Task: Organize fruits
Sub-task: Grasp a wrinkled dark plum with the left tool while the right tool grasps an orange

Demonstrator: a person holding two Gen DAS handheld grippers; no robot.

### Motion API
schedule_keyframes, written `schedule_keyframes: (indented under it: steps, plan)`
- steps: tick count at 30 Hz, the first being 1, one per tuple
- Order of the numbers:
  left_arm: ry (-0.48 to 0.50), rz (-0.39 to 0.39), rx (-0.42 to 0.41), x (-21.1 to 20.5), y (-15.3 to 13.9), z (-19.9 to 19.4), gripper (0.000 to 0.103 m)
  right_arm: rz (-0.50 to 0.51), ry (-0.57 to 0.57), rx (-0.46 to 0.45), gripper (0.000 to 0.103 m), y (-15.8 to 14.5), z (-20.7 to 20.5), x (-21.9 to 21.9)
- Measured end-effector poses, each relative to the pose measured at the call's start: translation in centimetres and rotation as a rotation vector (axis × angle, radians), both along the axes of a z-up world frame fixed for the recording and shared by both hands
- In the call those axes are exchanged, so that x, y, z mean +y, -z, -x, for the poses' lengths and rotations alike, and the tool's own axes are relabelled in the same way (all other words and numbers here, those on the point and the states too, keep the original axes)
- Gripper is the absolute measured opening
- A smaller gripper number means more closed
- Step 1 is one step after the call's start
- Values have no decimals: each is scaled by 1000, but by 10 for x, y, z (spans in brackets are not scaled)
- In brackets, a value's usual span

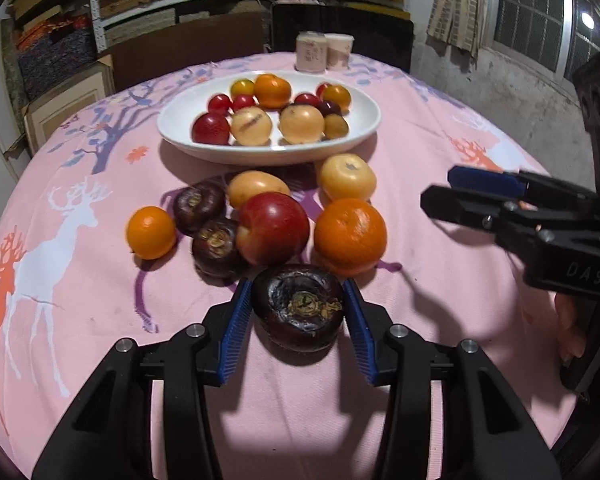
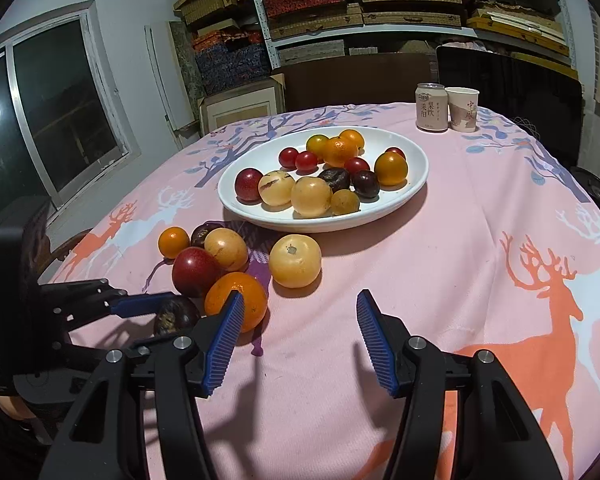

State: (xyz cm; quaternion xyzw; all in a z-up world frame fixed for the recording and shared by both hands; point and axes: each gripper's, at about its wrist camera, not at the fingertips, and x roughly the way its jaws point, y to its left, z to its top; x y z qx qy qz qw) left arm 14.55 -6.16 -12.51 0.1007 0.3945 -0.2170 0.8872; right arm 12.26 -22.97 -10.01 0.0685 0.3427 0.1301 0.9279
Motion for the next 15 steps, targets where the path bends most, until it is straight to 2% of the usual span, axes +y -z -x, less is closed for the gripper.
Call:
schedule_keyframes:
  steps: [7,11,15]
  plan:
    - [-125,28,-98,20,-14,3,45,54,-51,11,59,1,-1,16]
    - [-150,34,-105,24,-16,2,45,76,-131,47,59,3,-4,35]
    - [-160,45,-96,28,-15,0,45,89,-145,95,59,10,-18,48]
